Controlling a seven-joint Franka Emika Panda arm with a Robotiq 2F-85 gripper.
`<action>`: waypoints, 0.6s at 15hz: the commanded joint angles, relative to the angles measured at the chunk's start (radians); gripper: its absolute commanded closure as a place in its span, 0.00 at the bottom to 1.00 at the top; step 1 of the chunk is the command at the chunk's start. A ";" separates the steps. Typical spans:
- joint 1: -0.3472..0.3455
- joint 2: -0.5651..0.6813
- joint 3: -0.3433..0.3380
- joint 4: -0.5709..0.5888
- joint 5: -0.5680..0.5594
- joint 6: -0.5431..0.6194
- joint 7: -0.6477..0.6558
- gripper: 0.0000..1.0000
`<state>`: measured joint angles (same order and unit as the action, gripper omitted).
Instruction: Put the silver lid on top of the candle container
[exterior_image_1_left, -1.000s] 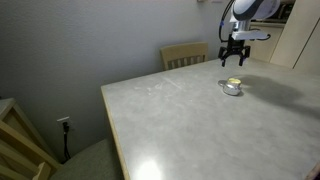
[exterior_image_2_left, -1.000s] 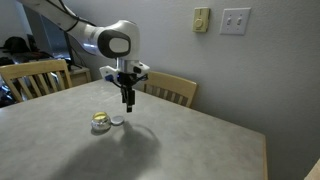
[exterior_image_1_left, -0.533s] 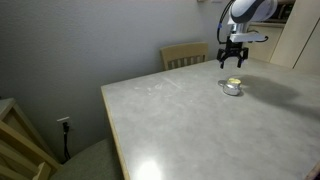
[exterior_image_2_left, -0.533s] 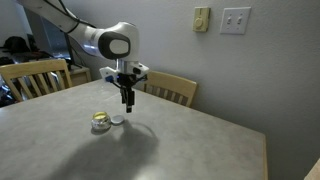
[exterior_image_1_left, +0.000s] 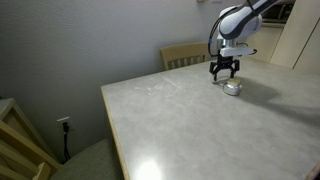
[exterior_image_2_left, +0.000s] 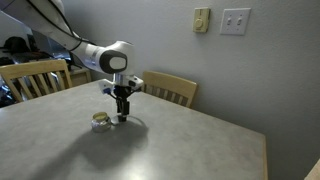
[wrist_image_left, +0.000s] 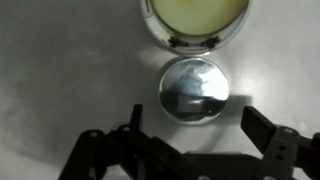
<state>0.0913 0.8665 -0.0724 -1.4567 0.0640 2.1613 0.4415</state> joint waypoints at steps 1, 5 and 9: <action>0.029 0.049 -0.019 0.054 -0.017 -0.016 0.040 0.00; 0.048 0.037 -0.016 0.013 0.006 0.020 0.106 0.00; 0.067 0.015 -0.024 -0.028 0.000 0.073 0.183 0.00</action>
<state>0.1406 0.9032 -0.0810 -1.4341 0.0633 2.1778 0.5881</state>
